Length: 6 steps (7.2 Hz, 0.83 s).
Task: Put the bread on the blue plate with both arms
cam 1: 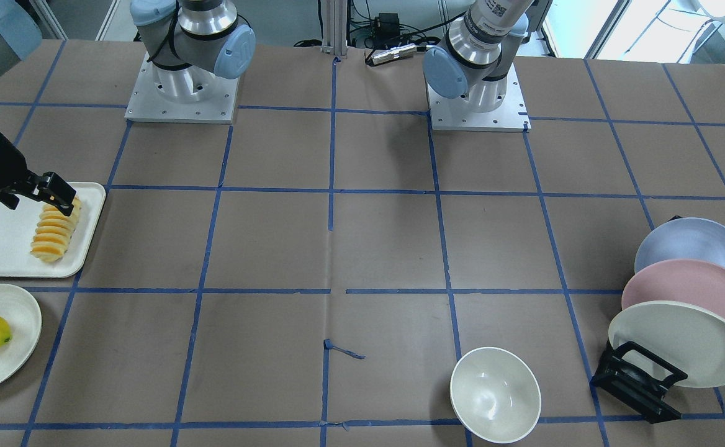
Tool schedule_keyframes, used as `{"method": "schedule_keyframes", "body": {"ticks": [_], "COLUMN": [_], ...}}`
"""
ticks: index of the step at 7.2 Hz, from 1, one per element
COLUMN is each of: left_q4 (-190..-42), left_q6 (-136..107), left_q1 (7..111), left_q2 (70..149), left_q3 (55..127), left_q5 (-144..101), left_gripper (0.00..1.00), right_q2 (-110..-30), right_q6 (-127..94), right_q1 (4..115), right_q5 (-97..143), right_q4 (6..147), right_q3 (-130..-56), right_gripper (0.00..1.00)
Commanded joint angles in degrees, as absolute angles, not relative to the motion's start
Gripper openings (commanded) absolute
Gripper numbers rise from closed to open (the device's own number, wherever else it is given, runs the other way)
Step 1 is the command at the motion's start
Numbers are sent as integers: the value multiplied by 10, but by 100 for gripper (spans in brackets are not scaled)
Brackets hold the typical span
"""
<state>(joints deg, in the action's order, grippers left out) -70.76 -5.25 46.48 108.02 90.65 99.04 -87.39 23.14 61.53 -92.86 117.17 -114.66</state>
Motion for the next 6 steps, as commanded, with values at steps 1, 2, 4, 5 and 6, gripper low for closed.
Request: {"method": "schedule_keyframes", "body": {"ticks": [1, 2, 4, 5, 6], "left_q4": [-690, -669, -653, -653, -653], "left_q6": [-52, -51, -41, -41, -42], "left_q1": [447, 434, 433, 433, 433], "left_q2": [1113, 1118, 1121, 1121, 1122], "left_q3": [929, 938, 940, 940, 940], "left_q5": [995, 995, 995, 996, 997], "left_gripper": [96, 79, 46, 25, 6], "right_q2": [-870, -860, -831, -825, -811], "right_q6": [284, 300, 321, 321, 320], "right_q1": [578, 559, 555, 555, 554], "right_q5": [-929, -926, -929, -931, -946], "right_q4": [1269, 1276, 1302, 1303, 1309], "right_q3": [-1216, -1228, -1229, -1228, -1228], "right_gripper": [100, 100, 100, 100, 100]}}
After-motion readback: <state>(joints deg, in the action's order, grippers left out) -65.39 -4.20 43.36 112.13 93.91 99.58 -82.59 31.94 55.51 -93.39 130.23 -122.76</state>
